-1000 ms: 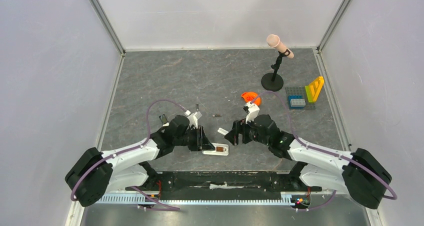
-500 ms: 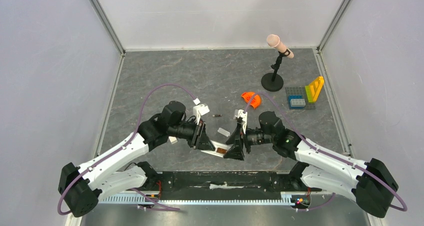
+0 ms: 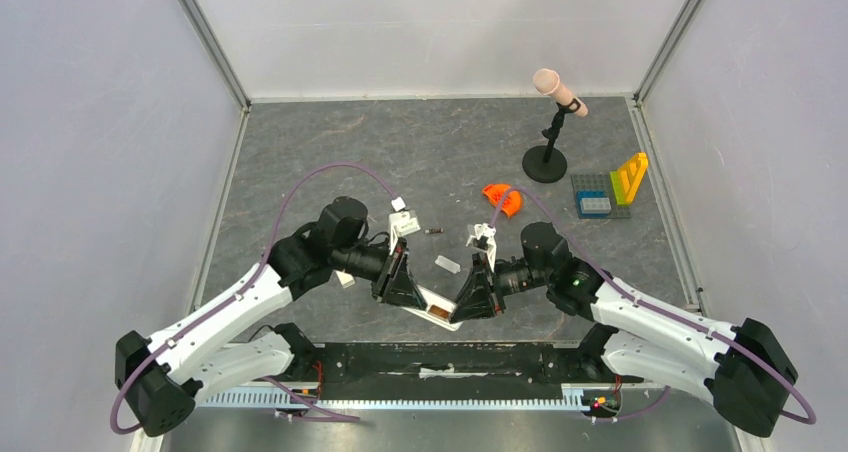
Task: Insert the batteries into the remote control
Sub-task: Adjust the remote control.
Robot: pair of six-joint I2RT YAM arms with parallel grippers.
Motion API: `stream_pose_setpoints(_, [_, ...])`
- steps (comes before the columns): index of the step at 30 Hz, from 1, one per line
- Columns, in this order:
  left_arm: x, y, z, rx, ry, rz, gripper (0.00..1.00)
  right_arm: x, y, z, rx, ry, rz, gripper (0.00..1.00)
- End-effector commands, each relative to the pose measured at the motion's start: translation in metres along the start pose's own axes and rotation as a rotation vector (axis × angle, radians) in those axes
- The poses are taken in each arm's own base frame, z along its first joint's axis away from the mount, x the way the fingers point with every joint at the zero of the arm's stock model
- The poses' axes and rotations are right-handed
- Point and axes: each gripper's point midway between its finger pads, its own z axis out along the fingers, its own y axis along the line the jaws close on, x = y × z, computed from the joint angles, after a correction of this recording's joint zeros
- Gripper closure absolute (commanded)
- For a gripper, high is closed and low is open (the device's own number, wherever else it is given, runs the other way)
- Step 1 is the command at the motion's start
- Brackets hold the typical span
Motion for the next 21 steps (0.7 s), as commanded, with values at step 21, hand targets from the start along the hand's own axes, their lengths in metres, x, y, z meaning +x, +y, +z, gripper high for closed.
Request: stream_pose_setpoints(21, [-0.112, -0.01, -0.044, 0.002, -0.82, -0.116, 0.45, -0.098, 0.023, -0.02, -0.088, -0.621, 0.278, 1.0])
